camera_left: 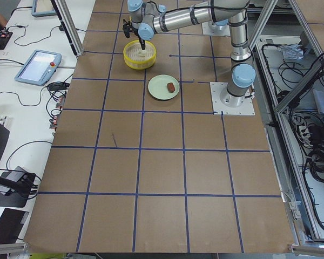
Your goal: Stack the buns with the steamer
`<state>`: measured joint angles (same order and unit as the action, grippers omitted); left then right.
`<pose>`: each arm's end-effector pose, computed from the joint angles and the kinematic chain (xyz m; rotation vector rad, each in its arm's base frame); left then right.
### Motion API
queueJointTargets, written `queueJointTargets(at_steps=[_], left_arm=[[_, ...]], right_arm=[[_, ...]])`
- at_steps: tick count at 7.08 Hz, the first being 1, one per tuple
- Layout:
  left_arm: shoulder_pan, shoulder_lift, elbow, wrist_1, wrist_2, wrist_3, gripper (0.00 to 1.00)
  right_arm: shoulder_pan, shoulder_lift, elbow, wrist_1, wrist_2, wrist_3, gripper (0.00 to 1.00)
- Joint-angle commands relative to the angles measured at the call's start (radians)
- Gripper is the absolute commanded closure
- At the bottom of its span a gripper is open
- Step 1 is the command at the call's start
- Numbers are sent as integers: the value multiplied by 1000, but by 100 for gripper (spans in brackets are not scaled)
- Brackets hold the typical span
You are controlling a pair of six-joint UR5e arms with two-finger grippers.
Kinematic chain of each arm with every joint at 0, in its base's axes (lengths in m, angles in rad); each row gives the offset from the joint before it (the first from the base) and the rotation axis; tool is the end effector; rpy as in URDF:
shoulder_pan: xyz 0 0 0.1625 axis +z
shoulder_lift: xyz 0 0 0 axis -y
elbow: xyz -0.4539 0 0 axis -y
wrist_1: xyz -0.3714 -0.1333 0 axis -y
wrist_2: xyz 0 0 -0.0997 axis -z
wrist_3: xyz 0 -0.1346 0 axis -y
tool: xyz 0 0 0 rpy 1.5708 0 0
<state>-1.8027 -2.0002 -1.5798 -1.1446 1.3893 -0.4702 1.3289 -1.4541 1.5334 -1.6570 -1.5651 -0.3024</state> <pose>-0.2966 -0.5704 0.2839 0.3551 -2.9521 -0.1101 0.0047 -0.5406 0.4500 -0.0949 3.1365 -0.0128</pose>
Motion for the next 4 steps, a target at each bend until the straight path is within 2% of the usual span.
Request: queueJointTargets(at_steps=[1, 2, 3, 4], left_arm=[[-3, 4, 3, 8, 2, 24, 28], [-3, 23, 4, 8, 13, 44, 20], [32, 53, -27, -22, 96, 170, 11], [110, 101, -72, -140, 124, 256, 11]], right_arm=[[-103, 70, 51, -223, -33, -158, 1], [-112, 136, 56, -300, -77, -193, 1], [-117, 190, 62, -300, -70, -193, 0], [-117, 237, 80, -314, -58, -196, 1]])
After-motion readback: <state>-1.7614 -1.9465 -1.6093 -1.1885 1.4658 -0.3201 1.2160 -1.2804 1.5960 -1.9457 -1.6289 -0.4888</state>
